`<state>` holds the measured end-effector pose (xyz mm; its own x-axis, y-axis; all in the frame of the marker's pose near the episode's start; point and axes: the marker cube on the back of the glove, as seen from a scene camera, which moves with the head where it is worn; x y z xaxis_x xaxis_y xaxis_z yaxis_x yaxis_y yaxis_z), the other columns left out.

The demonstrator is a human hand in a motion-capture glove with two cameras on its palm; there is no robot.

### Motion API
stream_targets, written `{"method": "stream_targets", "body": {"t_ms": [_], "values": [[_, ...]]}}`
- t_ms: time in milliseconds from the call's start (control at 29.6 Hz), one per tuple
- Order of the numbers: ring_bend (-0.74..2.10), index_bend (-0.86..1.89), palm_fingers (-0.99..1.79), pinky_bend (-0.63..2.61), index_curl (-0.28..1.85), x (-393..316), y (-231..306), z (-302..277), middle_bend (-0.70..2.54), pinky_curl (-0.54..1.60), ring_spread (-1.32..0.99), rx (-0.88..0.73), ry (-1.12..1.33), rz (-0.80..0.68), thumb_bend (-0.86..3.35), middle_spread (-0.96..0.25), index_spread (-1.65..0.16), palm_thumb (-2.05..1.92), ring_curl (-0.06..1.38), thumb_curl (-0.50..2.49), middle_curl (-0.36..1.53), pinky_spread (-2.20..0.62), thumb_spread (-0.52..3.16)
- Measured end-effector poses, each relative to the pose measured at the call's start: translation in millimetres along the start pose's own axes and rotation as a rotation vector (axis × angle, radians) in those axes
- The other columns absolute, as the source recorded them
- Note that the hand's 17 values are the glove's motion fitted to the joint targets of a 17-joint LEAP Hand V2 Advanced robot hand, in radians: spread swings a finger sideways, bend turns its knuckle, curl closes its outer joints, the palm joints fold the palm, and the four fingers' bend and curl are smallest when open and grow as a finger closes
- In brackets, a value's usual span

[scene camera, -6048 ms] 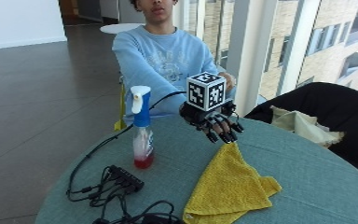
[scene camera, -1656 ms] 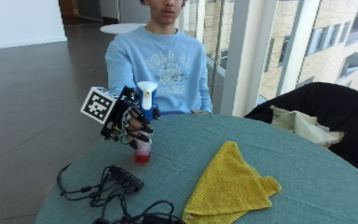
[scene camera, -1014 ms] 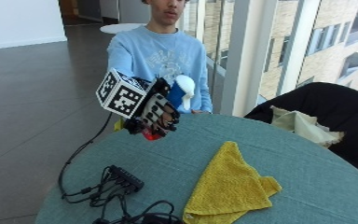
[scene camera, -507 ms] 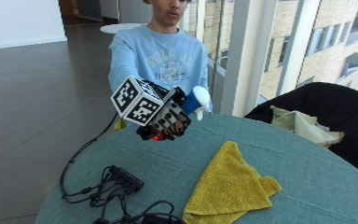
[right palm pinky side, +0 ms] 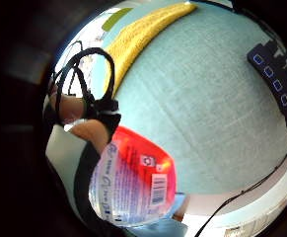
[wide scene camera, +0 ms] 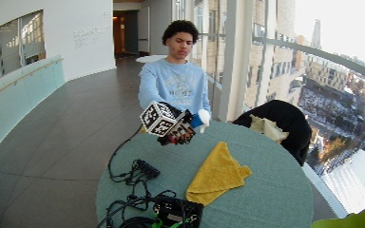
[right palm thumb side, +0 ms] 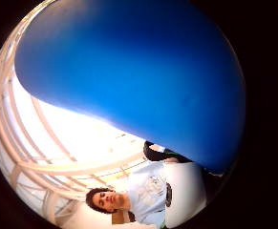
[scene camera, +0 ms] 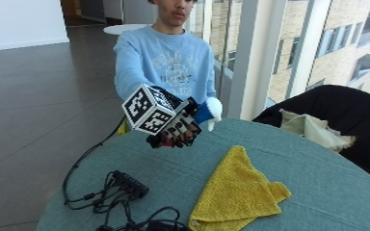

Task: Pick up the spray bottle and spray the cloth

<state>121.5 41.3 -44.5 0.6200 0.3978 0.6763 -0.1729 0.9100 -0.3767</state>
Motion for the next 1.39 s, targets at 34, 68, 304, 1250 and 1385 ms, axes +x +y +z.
{"method": "stream_targets", "body": {"t_ms": [34, 68, 304, 1250, 1385], "values": [[0.61, 0.13, 1.16, 0.19, 0.35, 0.4, -0.1, 0.9, 0.41, 0.35, -0.05, -0.007, 0.008, 0.008, -0.03, -0.08, -0.19, 0.87, 0.4, 0.64, 0.49, 0.17, 0.72], [0.61, 0.13, 1.15, 0.2, 0.35, 0.8, -0.2, 1.8, 0.41, 0.36, -0.05, -0.012, 0.016, 0.017, -0.03, -0.08, -0.19, 0.87, 0.4, 0.64, 0.49, 0.17, 0.72], [0.62, 0.13, 1.15, 0.19, 0.36, 2.9, -1.6, 5.2, 0.41, 0.35, -0.05, -0.031, 0.018, 0.042, -0.03, -0.09, -0.19, 0.86, 0.4, 0.64, 0.49, 0.17, 0.73], [0.62, 0.13, 1.14, 0.19, 0.36, 5.1, 2.1, 4.7, 0.4, 0.35, -0.05, -0.032, -0.018, 0.016, -0.03, -0.09, -0.19, 0.85, 0.4, 0.66, 0.5, 0.16, 0.75], [0.62, 0.13, 1.15, 0.19, 0.36, 5.1, 1.6, 4.5, 0.41, 0.35, -0.05, -0.033, -0.019, 0.017, -0.03, -0.09, -0.19, 0.85, 0.4, 0.66, 0.5, 0.16, 0.76]]}}
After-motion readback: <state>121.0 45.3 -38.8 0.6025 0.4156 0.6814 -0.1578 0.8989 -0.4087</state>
